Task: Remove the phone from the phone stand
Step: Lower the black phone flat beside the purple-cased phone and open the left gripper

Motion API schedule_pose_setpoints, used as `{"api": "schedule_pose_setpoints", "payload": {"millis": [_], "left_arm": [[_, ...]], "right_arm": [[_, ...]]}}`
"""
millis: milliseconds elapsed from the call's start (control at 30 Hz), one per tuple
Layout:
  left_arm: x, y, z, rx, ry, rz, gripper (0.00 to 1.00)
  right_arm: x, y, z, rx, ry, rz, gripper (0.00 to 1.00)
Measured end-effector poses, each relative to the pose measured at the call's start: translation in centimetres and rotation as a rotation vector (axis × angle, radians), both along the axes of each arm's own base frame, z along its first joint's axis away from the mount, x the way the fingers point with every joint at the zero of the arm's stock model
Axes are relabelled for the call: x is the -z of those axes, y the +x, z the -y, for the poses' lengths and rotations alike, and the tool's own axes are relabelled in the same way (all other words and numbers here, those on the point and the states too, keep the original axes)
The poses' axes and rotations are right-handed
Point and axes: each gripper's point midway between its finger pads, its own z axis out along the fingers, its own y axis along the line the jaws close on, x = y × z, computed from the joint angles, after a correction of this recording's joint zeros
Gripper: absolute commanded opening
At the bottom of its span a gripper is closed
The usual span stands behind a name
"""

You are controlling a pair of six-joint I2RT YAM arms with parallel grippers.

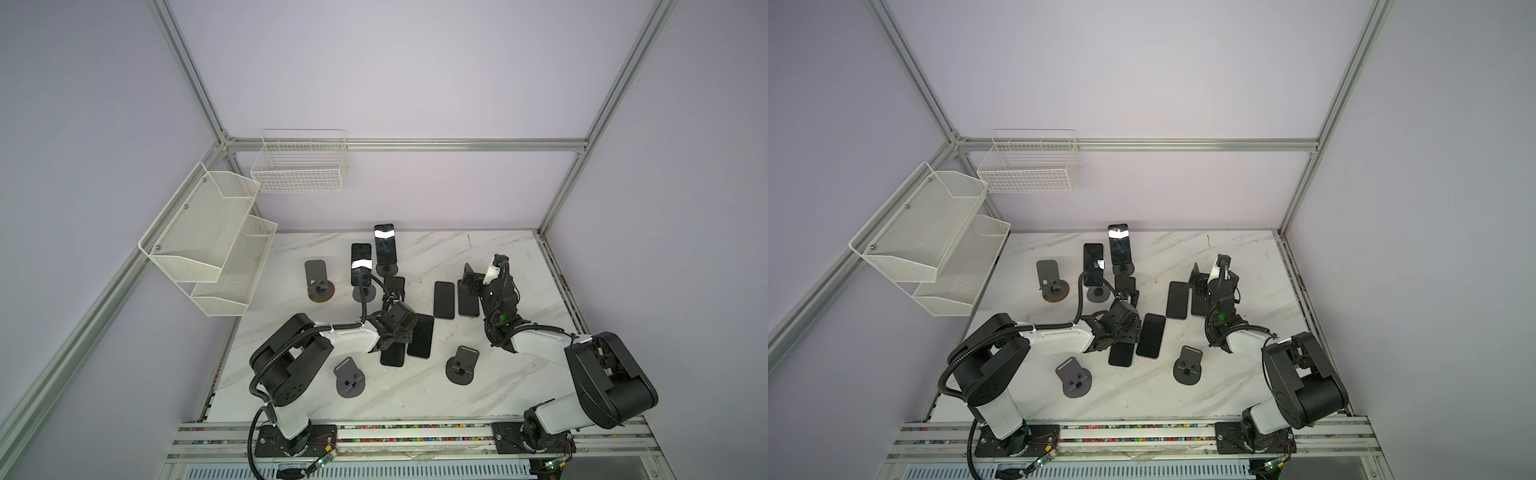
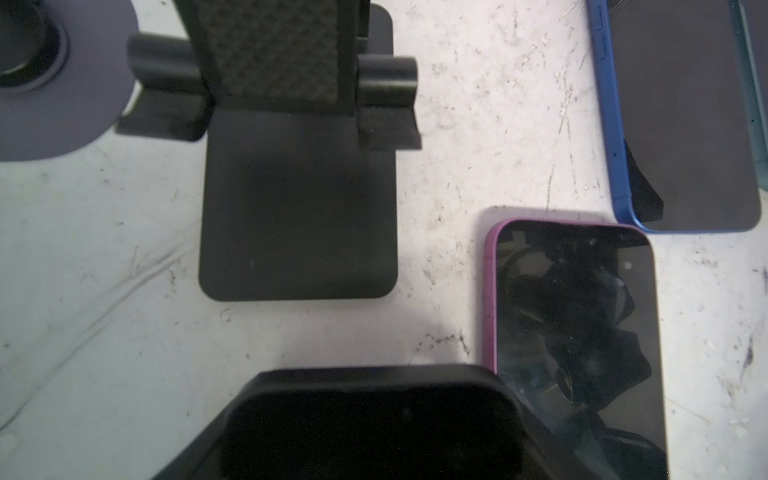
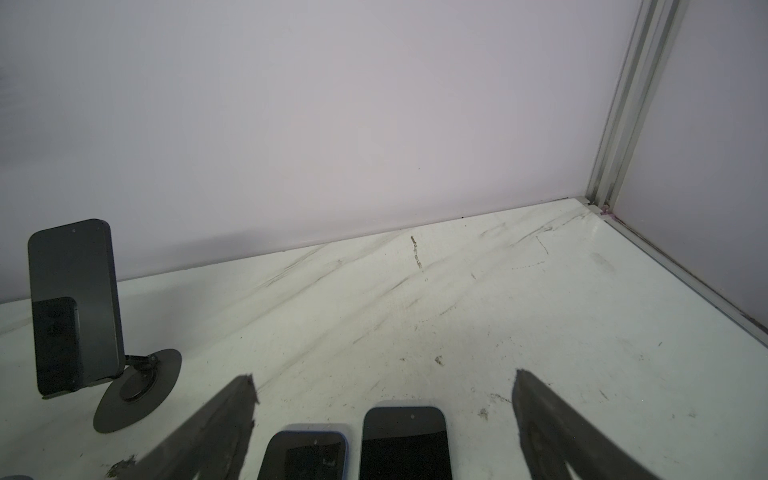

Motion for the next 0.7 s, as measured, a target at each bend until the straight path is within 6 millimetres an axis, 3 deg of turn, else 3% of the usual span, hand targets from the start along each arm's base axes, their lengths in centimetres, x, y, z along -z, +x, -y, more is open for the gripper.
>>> {"api": "schedule_pose_setpoints", "payload": {"millis": [700], "left_arm": [[0.0,-1.4,0.3,0.023,0.01,-0.013,0.79]], "right_arm": [[0.0,0.0,0.0,0.0,0.0,0.0,0.97]]}}
